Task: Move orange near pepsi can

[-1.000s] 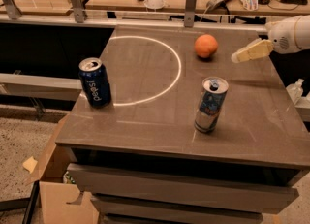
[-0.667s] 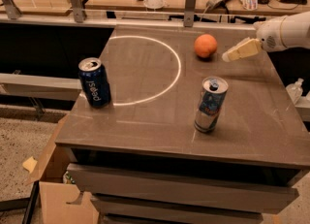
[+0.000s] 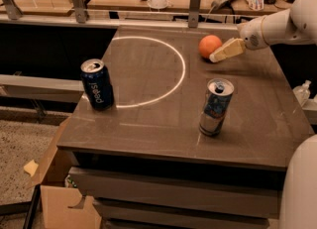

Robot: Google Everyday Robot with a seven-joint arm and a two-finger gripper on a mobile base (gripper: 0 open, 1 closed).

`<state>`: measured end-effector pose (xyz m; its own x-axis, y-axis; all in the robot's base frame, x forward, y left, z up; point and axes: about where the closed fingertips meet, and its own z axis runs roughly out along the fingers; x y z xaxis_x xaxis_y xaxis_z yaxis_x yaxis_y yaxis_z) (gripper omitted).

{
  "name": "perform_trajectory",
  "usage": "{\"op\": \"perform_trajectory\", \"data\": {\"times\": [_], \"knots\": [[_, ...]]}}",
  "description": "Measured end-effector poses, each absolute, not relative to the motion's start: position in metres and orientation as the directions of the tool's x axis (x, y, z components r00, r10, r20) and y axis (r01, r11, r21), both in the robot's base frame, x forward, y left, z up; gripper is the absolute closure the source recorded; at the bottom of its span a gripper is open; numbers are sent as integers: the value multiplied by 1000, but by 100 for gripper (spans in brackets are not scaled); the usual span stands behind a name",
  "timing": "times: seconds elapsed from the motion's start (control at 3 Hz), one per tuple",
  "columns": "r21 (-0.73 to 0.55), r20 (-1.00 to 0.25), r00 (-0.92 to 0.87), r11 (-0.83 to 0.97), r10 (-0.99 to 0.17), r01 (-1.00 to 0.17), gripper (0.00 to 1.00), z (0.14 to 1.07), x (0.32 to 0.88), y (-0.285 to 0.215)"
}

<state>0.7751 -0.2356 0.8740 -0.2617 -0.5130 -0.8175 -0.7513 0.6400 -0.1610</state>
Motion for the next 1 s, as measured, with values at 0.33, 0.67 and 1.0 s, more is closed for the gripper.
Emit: {"op": "perform_trajectory", "data": {"times": [0.33, 0.67, 1.0], "knots": [[-140, -808, -266, 611, -525, -779, 16, 868, 781, -213], [-125, -792, -271, 581, -547, -804, 39, 863, 781, -197], [-108, -779, -277, 555, -563, -825, 71, 856, 778, -187]]}}
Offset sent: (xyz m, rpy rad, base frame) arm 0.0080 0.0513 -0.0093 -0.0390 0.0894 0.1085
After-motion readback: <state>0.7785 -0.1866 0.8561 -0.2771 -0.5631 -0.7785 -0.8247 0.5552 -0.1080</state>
